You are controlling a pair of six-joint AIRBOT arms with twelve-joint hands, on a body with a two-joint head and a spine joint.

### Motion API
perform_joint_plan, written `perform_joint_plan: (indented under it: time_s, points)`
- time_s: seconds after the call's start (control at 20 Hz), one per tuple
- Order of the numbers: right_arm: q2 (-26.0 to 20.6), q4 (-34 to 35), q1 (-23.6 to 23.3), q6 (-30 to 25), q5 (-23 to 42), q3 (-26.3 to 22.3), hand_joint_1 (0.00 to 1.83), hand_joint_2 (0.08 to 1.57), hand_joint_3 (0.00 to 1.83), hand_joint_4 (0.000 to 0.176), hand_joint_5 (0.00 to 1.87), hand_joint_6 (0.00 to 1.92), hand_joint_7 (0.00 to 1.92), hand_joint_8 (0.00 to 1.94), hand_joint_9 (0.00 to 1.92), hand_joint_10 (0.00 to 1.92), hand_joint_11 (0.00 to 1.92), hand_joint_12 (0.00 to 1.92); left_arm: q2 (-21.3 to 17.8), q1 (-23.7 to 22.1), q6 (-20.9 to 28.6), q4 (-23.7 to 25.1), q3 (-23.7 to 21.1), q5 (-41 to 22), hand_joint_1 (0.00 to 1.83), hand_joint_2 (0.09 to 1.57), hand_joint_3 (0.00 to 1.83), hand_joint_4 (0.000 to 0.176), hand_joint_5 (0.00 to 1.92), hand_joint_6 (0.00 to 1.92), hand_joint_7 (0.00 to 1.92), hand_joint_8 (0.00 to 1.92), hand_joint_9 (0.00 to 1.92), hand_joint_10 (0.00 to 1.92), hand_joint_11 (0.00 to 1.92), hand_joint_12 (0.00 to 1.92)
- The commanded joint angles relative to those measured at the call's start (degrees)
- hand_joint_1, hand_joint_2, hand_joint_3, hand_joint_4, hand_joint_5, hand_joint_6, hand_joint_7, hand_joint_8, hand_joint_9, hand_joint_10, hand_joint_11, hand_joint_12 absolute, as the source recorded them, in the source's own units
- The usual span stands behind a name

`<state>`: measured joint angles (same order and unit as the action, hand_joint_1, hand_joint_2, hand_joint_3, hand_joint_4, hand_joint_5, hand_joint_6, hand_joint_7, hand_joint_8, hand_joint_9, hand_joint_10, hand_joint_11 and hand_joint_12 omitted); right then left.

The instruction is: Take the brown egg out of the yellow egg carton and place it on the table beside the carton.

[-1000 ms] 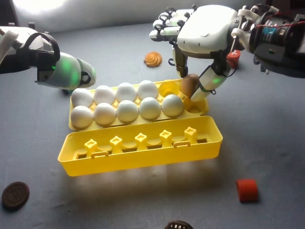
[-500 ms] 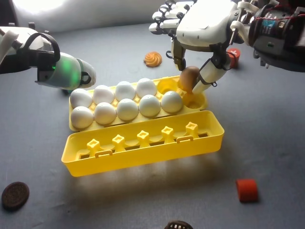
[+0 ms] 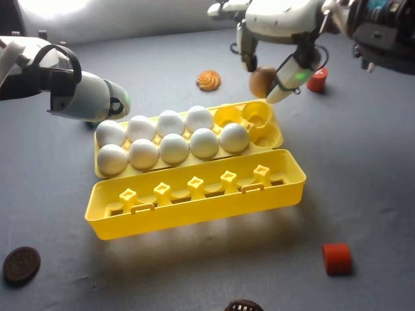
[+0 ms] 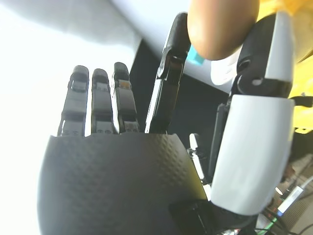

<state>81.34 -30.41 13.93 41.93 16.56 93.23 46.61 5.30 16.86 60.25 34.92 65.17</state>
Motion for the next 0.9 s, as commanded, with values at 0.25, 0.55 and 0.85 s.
perform_joint_plan:
  time_s: [0.25, 0.55, 0.85]
  points:
    - [-3.0, 1.2, -0.2, 0.0, 4.2, -1.4, 1.10, 0.99, 0.00, 0.176, 1.29, 0.47, 0.14, 0.00, 0.00, 0.00, 0.00, 0.00, -0.1, -0.3, 0.2, 4.9, 0.0, -0.3, 0.00, 1.23, 0.00, 0.000, 0.14, 0.00, 0.16, 0.00, 0.13, 0.00, 0.00, 0.22]
    - [-3.2, 1.8, 1.8, 0.0, 4.7, -1.8, 1.10, 0.99, 0.00, 0.176, 1.29, 0.47, 0.15, 0.01, 0.00, 0.00, 0.00, 0.00, -0.1, -0.3, 0.2, 4.9, 0.0, -0.3, 0.00, 1.23, 0.00, 0.000, 0.11, 0.00, 0.11, 0.00, 0.10, 0.00, 0.00, 0.19]
    - [-3.0, 1.8, 4.1, 1.0, 6.0, -1.7, 1.10, 0.99, 0.00, 0.176, 1.29, 0.47, 0.16, 0.01, 0.00, 0.00, 0.00, 0.00, -0.1, -0.3, 0.2, 4.9, 0.0, -0.3, 0.00, 1.24, 0.00, 0.000, 0.12, 0.00, 0.12, 0.00, 0.10, 0.00, 0.00, 0.21]
